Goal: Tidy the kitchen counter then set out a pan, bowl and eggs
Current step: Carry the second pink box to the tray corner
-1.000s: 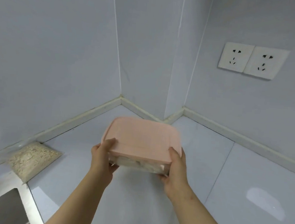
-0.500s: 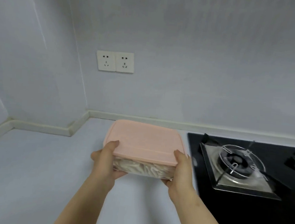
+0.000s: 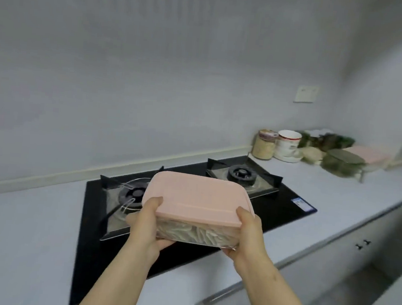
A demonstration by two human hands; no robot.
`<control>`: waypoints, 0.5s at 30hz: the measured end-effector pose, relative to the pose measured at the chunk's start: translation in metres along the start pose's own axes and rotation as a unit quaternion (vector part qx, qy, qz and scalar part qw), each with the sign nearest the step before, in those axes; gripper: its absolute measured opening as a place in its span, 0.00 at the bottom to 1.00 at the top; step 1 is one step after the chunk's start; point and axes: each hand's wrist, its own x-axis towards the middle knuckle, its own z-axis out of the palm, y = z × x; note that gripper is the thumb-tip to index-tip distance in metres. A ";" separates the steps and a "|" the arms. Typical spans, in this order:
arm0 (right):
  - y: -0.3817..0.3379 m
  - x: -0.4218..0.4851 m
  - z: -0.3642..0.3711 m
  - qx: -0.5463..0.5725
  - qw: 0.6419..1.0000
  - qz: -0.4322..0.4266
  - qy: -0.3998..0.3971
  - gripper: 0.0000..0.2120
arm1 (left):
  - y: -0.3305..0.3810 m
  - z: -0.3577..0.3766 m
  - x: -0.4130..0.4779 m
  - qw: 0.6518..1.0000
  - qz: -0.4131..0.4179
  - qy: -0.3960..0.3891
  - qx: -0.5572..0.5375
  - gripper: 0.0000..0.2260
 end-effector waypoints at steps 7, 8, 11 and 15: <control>-0.079 0.053 -0.138 0.012 0.997 -0.021 0.067 0.13 | -0.087 0.151 -0.008 0.998 -0.035 -0.039 0.036 0.21; -0.088 0.062 -0.151 0.014 0.997 -0.023 0.074 0.12 | -0.095 0.168 -0.009 0.998 -0.038 -0.040 0.042 0.21; -0.111 0.092 -0.185 0.022 0.995 -0.028 0.089 0.12 | -0.116 0.217 0.003 0.997 -0.044 -0.055 0.044 0.19; -0.138 0.138 -0.222 0.036 0.992 -0.023 0.116 0.13 | -0.141 0.281 0.034 0.992 -0.061 -0.092 0.056 0.21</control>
